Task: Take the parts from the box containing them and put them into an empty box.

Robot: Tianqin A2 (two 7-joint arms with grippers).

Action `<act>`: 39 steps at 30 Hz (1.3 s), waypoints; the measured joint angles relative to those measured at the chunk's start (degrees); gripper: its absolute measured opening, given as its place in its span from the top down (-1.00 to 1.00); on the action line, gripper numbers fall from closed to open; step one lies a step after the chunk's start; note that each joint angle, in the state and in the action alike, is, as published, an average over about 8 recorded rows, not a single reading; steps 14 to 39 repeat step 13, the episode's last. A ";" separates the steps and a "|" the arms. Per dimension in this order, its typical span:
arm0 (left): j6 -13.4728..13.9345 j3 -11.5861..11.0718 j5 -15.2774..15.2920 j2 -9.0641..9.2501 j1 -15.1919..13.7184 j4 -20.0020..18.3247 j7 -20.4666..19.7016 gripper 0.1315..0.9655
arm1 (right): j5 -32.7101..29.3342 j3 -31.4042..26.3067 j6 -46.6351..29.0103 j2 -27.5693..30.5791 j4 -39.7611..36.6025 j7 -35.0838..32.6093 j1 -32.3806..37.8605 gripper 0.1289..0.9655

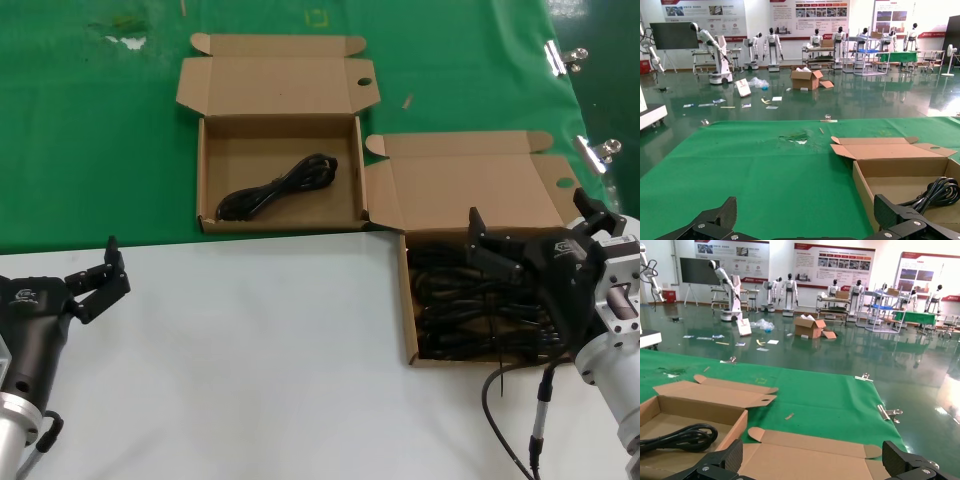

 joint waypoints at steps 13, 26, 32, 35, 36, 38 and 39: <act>0.00 0.00 0.00 0.00 0.00 0.00 0.00 -1.00 | 0.00 0.00 0.00 0.00 0.00 0.00 0.00 -1.00; 0.00 0.00 0.00 0.00 0.00 0.00 0.00 -1.00 | 0.00 0.00 0.00 0.00 0.00 0.00 0.00 -1.00; 0.00 0.00 0.00 0.00 0.00 0.00 0.00 -1.00 | 0.00 0.00 0.00 0.00 0.00 0.00 0.00 -1.00; 0.00 0.00 0.00 0.00 0.00 0.00 0.00 -1.00 | 0.00 0.00 0.00 0.00 0.00 0.00 0.00 -1.00; 0.00 0.00 0.00 0.00 0.00 0.00 0.00 -1.00 | 0.00 0.00 0.00 0.00 0.00 0.00 0.00 -1.00; 0.00 0.00 0.00 0.00 0.00 0.00 0.00 -1.00 | 0.00 0.00 0.00 0.00 0.00 0.00 0.00 -1.00; 0.00 0.00 0.00 0.00 0.00 0.00 0.00 -1.00 | 0.00 0.00 0.00 0.00 0.00 0.00 0.00 -1.00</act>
